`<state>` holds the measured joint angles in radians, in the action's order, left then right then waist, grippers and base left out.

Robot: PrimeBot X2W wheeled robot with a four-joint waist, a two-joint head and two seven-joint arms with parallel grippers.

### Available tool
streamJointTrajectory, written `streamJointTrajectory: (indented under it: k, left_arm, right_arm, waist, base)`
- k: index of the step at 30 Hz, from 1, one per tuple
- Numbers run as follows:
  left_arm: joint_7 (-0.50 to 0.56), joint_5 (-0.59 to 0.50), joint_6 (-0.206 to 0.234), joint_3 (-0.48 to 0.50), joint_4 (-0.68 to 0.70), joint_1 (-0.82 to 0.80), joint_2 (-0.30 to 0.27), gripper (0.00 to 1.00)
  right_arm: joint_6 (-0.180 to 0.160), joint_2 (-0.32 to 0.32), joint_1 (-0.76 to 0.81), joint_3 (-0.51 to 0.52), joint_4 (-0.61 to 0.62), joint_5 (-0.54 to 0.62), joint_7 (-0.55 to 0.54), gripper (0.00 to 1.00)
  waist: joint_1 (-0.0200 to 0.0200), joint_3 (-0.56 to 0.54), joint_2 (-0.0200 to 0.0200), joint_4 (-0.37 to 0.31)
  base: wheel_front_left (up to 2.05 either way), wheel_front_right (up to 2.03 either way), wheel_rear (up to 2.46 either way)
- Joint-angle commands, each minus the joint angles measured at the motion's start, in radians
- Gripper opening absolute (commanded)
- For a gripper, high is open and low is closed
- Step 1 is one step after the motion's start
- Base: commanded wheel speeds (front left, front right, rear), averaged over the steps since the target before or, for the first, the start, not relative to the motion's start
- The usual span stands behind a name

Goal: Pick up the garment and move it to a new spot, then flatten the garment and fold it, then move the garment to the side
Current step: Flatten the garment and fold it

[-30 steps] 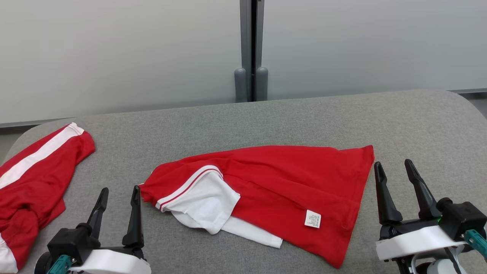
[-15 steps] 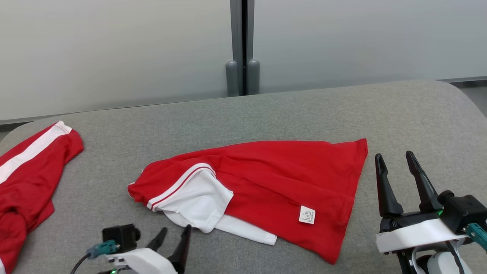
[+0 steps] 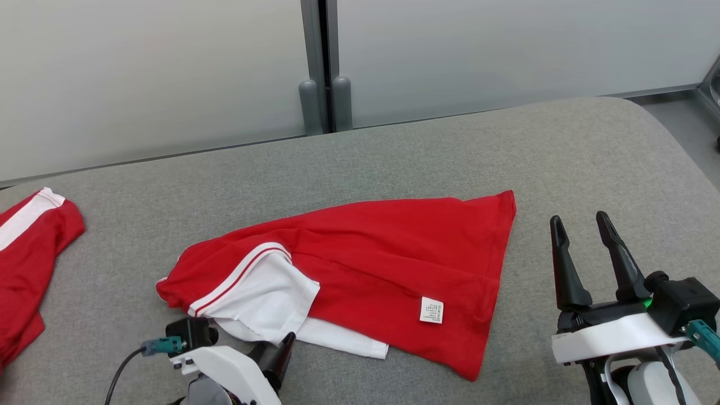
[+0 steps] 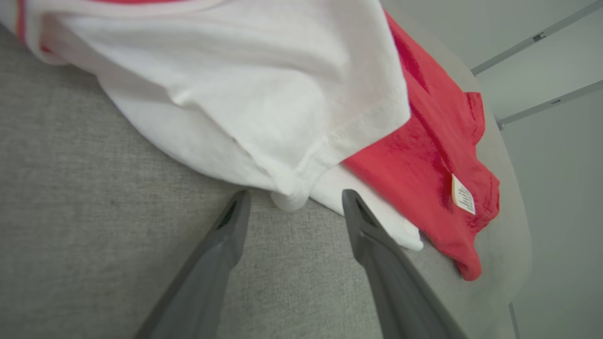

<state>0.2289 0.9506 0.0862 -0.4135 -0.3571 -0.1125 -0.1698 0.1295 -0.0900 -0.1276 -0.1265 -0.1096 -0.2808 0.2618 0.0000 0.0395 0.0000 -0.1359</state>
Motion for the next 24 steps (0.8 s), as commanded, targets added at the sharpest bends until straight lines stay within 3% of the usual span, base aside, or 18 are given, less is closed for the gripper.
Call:
streamJointTrajectory:
  k: [1,2,3,4,10,15,24]
  left_arm:
    - [-0.003,0.006,-0.007,0.008,-0.01,-0.021,-0.005,1.0]
    - [-0.009,0.004,-0.012,0.007,-0.025,-0.031,-0.005,0.93]
    - [-0.015,-0.002,-0.015,0.007,-0.039,-0.042,-0.006,0.37]
    - [-0.019,-0.007,-0.018,0.008,-0.053,-0.051,-0.006,0.0]
    - [-0.027,-0.018,-0.049,-0.007,-0.068,-0.078,-0.013,0.0]
    - [-0.018,-0.027,-0.036,-0.012,0.022,-0.037,-0.042,0.0]
    - [0.131,-0.022,0.042,-0.009,0.294,0.106,-0.205,0.0]
  right_arm:
    - [0.002,-0.001,-0.01,0.002,0.003,0.001,0.005,1.0]
    - [0.002,0.0,-0.01,0.003,0.003,0.001,0.005,1.0]
    - [0.002,0.001,-0.011,0.003,0.004,0.002,0.005,1.0]
    - [0.002,0.002,-0.011,0.003,0.004,0.003,0.005,1.0]
    - [0.002,0.007,0.004,0.023,0.008,0.007,0.005,1.0]
    - [0.002,0.008,0.018,0.039,0.007,0.012,0.005,1.0]
    - [0.002,0.009,0.033,0.035,-0.005,-0.002,0.005,1.0]
  waist:
    - [0.0,0.004,0.0,-0.003]
    - [0.0,0.007,0.0,-0.004]
    - [0.0,0.01,0.0,-0.005]
    - [0.0,0.013,0.0,-0.005]
    - [0.0,0.018,0.0,0.042]
    - [0.0,-0.003,0.0,0.128]
    - [0.0,-0.025,0.0,0.244]
  base:
    - [0.0,0.0,0.0]
    - [0.0,0.0,0.0]
    - [0.0,0.0,0.0]
    - [0.0,0.0,0.0]
    - [0.0,0.0,0.0]
    - [0.0,0.0,0.0]
    - [0.0,0.0,0.0]
